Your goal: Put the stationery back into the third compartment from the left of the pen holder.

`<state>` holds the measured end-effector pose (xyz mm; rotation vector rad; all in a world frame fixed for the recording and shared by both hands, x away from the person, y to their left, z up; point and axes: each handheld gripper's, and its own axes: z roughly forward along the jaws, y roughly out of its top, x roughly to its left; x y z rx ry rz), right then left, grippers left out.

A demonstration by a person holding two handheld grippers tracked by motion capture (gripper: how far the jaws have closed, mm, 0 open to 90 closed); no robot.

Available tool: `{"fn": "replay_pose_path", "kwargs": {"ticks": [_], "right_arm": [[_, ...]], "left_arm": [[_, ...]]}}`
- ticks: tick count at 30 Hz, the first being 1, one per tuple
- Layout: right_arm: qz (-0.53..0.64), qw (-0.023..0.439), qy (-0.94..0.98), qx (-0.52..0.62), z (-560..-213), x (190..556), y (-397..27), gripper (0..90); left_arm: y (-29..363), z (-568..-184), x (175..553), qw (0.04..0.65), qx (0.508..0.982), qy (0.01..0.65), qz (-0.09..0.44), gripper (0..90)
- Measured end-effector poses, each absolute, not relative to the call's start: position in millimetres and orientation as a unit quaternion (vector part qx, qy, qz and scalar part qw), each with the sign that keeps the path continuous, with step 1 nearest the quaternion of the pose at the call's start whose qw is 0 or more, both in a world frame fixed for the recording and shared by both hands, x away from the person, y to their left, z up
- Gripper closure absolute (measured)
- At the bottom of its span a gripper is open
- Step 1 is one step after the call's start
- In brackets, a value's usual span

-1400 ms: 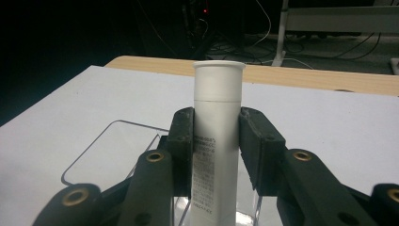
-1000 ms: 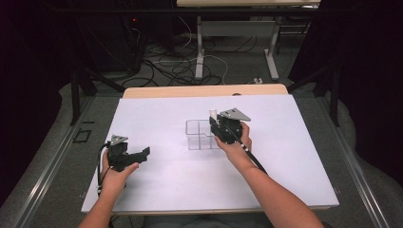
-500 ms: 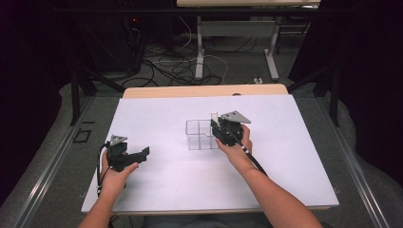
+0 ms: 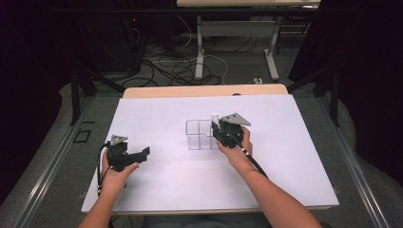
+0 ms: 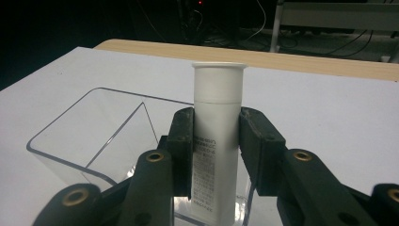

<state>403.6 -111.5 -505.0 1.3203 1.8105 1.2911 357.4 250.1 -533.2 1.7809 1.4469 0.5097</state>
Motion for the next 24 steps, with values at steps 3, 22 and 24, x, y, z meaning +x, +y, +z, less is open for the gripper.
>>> {"fn": "replay_pose_path", "kwargs": {"ticks": [3,22,24], "right_arm": [[0.48,0.273,0.674,0.491,-505,403,-112,67.6],[0.498,0.241,0.68,0.481,-492,392,-121,43.6],[0.499,0.239,0.682,0.478,-490,390,-123,40.3]], "left_arm": [[250,-533,357,0.383,0.702,0.567,0.198,5.1],[250,-533,357,0.385,0.699,0.569,0.2,5.1],[250,-533,357,0.386,0.699,0.569,0.2,5.2]]}}
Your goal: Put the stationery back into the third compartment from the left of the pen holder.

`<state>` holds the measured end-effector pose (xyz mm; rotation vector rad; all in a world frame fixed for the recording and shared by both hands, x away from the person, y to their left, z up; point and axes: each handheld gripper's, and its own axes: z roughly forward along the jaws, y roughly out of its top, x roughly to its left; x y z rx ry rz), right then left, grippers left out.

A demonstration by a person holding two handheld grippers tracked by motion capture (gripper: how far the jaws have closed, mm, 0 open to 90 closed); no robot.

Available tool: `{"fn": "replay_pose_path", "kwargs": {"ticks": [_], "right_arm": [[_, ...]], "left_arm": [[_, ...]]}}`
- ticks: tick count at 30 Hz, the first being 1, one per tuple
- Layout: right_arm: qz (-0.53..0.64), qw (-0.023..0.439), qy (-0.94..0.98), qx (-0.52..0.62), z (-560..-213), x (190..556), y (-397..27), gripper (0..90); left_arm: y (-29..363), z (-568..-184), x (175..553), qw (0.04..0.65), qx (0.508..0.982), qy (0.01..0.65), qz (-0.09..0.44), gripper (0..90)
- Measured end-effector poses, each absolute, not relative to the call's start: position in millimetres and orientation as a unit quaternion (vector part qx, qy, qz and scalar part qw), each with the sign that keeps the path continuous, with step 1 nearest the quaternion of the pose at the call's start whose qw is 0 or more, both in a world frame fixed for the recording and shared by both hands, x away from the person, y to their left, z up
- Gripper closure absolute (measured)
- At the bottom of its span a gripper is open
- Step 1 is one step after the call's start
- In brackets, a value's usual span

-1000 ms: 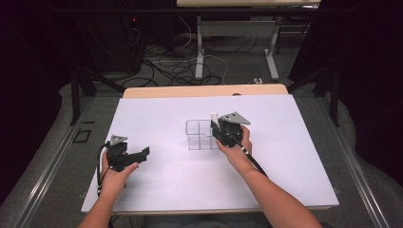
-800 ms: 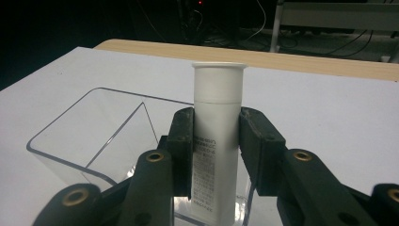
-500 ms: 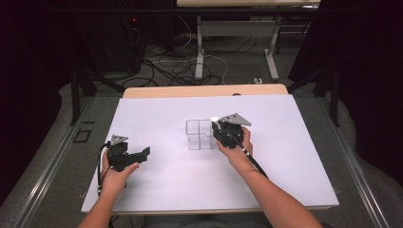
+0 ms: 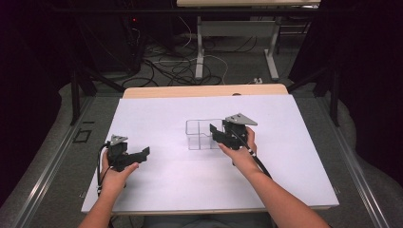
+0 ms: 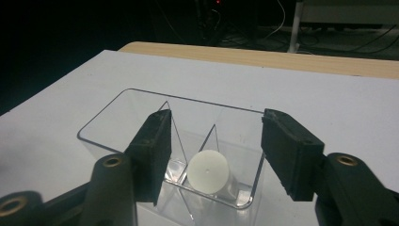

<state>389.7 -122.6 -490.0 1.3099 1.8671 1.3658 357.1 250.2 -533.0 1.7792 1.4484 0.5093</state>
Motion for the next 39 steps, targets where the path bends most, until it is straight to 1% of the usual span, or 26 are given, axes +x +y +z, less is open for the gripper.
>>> {"fn": "replay_pose_path", "kwargs": {"ticks": [3,6,12,18,28,34,39], "right_arm": [[0.497,0.239,0.689,0.471,-488,386,-125,36.1],[0.493,0.24,0.693,0.468,-486,384,-128,30.1],[0.49,0.24,0.697,0.465,-483,379,-137,24.1],[0.481,0.241,0.704,0.464,-483,374,-150,15.9],[0.464,0.244,0.697,0.49,-485,372,-182,11.0],[0.459,0.249,0.689,0.503,-485,373,-207,0.4],[0.443,0.256,0.684,0.521,-489,374,-227,0.0]], "left_arm": [[250,-533,357,0.385,0.698,0.569,0.2,5.2],[250,-533,357,0.385,0.698,0.569,0.2,5.1],[250,-533,357,0.382,0.7,0.569,0.198,5.1],[250,-533,357,0.383,0.7,0.569,0.199,5.2],[250,-532,357,0.383,0.699,0.57,0.199,5.1],[250,-532,356,0.382,0.699,0.571,0.199,5.1],[250,-532,356,0.382,0.698,0.571,0.2,5.1]]}}
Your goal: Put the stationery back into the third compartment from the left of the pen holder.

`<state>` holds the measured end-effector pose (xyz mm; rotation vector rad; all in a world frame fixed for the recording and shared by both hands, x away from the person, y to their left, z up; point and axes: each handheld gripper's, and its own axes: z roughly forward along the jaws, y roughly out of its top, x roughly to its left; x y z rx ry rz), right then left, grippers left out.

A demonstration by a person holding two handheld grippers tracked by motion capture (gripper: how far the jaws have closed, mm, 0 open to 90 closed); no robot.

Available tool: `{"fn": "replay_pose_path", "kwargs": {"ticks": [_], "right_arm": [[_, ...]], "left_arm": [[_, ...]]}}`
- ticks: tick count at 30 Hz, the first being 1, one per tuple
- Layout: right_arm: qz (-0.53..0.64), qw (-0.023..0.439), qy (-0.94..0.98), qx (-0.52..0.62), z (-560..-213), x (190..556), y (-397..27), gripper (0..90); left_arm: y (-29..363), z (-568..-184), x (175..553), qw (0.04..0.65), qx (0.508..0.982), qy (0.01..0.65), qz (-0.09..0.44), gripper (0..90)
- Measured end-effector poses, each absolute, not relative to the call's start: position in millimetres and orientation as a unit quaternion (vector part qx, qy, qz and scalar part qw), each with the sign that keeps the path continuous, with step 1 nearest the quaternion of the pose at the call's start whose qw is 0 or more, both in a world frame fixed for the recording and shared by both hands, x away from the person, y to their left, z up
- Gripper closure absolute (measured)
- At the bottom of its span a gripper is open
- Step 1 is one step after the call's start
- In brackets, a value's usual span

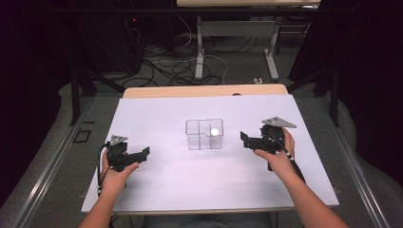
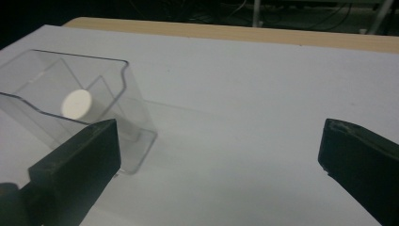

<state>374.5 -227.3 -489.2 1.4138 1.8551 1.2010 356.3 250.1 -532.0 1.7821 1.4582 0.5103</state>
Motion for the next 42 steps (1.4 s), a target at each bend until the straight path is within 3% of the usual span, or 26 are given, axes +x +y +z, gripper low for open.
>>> {"fn": "replay_pose_path", "kwargs": {"ticks": [18,42], "right_arm": [[0.404,0.273,0.656,0.576,-513,383,-279,0.0],[0.388,0.255,0.653,0.599,-537,390,-293,0.0]], "left_arm": [[251,-531,356,0.383,0.696,0.572,0.204,5.2],[251,-532,357,0.384,0.696,0.573,0.201,5.2]]}}
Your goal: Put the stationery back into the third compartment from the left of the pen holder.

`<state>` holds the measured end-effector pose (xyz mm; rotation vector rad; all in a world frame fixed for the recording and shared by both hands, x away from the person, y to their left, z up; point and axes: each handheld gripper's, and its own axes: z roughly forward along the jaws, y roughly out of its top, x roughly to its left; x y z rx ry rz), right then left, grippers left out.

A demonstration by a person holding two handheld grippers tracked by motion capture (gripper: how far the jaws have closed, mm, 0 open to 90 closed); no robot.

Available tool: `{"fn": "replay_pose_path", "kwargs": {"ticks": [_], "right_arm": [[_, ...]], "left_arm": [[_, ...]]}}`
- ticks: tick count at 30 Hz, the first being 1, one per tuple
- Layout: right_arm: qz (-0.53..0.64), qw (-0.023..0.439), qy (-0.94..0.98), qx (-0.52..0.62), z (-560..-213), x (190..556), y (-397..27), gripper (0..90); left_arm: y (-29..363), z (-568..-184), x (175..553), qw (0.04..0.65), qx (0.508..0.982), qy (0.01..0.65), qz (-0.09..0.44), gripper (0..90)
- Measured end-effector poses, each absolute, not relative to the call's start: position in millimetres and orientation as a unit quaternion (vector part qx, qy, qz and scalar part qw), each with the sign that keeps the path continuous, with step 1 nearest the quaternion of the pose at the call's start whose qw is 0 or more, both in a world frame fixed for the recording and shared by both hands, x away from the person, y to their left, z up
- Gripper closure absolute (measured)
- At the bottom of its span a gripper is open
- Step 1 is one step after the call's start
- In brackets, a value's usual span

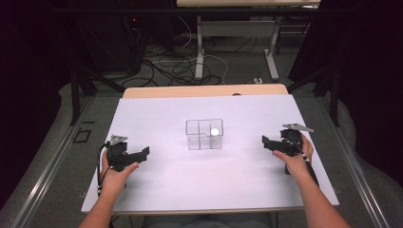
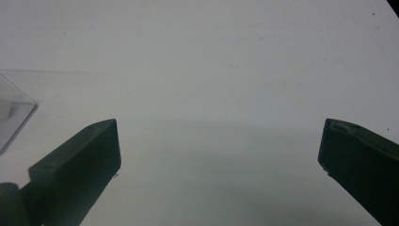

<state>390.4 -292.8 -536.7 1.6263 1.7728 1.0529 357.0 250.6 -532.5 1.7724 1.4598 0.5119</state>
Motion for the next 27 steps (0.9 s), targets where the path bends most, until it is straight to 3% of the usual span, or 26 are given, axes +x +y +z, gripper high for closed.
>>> {"fn": "replay_pose_path", "kwargs": {"ticks": [27], "right_arm": [[0.369,0.255,0.672,0.589,-541,394,-280,0.0]], "left_arm": [[250,-533,357,0.377,0.701,0.571,0.201,5.2]]}}
